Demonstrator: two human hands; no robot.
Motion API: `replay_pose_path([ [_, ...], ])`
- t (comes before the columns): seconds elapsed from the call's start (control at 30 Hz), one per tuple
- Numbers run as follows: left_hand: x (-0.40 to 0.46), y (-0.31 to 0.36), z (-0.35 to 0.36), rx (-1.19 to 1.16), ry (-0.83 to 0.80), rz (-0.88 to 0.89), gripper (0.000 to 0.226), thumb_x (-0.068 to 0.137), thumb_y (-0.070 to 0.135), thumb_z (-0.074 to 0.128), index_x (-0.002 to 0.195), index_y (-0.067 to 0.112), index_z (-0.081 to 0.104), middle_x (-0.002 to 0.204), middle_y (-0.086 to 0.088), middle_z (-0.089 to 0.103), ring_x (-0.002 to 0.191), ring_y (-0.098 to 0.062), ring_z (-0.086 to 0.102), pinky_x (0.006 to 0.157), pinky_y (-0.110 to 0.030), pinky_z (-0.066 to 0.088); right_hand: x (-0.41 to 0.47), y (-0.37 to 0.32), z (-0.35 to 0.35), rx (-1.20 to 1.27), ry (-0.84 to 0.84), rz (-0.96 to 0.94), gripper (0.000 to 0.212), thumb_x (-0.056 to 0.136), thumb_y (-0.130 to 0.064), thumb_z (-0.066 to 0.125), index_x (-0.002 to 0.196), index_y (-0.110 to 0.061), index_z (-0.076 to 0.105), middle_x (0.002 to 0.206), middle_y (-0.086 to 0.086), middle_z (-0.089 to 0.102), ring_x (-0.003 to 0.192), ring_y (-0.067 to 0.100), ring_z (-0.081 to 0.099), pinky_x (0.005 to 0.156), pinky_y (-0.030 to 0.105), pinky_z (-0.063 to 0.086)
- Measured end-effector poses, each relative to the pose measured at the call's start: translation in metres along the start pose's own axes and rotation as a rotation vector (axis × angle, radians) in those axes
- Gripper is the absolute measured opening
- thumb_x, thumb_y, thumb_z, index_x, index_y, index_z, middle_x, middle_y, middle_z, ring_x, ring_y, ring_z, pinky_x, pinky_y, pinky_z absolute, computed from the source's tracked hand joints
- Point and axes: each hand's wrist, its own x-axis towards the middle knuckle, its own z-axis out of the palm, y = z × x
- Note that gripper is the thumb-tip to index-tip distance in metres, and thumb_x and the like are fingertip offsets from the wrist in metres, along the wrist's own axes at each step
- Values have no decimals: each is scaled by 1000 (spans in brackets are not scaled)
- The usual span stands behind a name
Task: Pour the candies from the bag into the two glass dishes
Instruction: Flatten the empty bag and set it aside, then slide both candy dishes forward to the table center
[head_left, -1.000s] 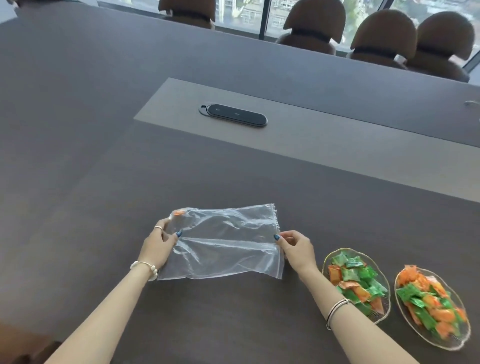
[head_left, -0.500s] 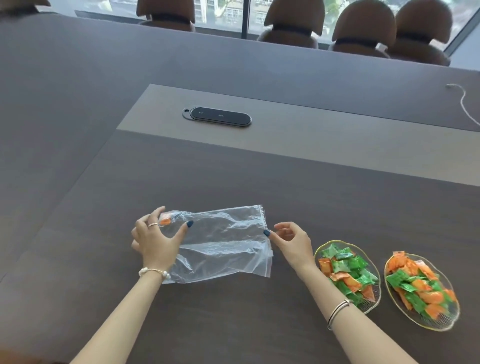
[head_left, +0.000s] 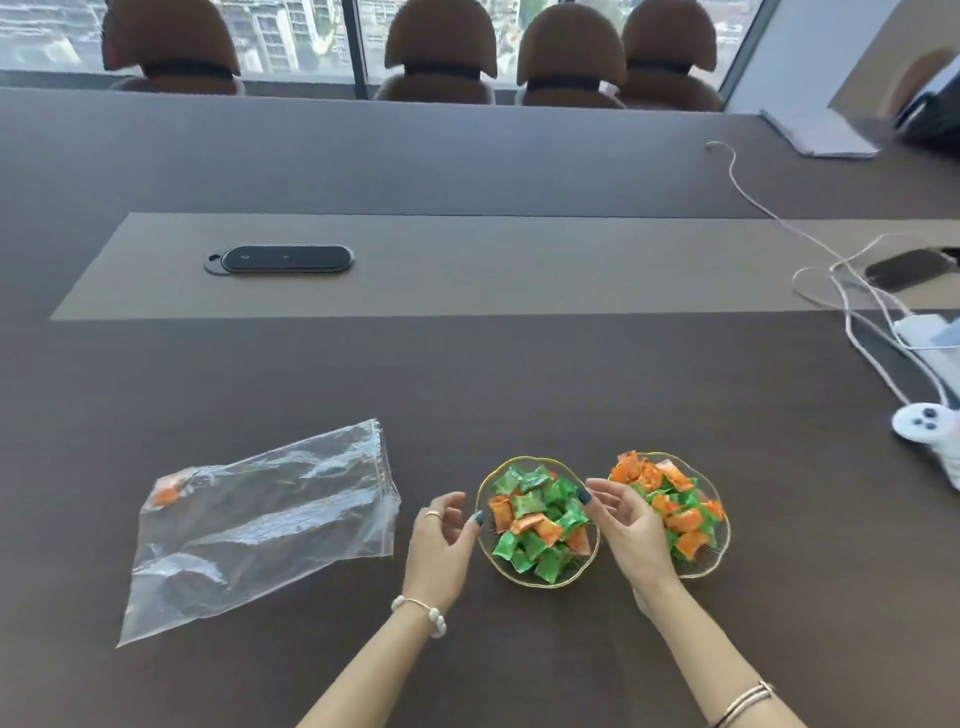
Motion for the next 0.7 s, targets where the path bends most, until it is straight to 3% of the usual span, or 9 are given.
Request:
replay_pose_path([
  [0.07,2,-8,13,4,-15,-70,41,83,27,61,122,21,52,106,-6,52,81,-10,56,77,-18,49,-3,13,-19,30,55,3,22,76,-24,71,97,-18,66,97,-4,69,92,7,63,69,10,49],
  [0.13,3,-14,21,-22,-49,-147,46,84,23,60,128,19,47,108,-7,52,84,-17,58,76,-36,55,-2,20,-42,65,142,-2,20,78,-19,70,98,-17,67,98,-3,68,93,9,62,69,8,49],
  [0.23,3,-15,30,-129,-58,-222,45,86,18,57,129,20,44,106,-6,55,96,-25,61,61,-30,54,5,27,-79,75,282,-17,17,77,-17,72,92,-23,67,96,-5,67,92,10,61,70,6,48],
  [0.37,3,-15,37,-214,-32,-262,38,87,12,56,123,20,49,101,-5,60,94,-24,65,59,-28,57,18,42,-120,69,405,6,28,77,-13,71,104,-18,64,105,4,65,98,17,58,68,3,47],
  [0.43,4,-16,39,-231,-3,-271,35,87,10,55,120,18,51,100,-7,61,92,-24,65,55,-26,56,23,48,-132,40,420,31,35,77,-12,70,111,-16,62,109,6,61,98,17,57,74,11,49],
  [0.57,5,-20,42,-246,59,-286,33,85,7,57,118,11,56,105,-12,63,97,-29,64,53,-27,57,33,59,-145,36,381,120,44,78,-4,68,119,-13,58,110,9,59,100,23,58,91,42,50],
  [0.6,5,-21,42,-242,71,-286,33,84,7,58,117,10,57,106,-13,64,95,-28,64,55,-28,58,35,61,-148,43,356,136,44,78,-2,67,120,-12,58,109,12,60,100,25,59,89,42,53],
  [0.7,5,-23,46,-230,94,-286,31,85,6,56,115,12,59,106,-13,65,93,-25,65,58,-31,59,42,64,-155,67,288,157,41,79,4,63,118,-7,59,103,14,65,94,26,62,68,25,58],
])
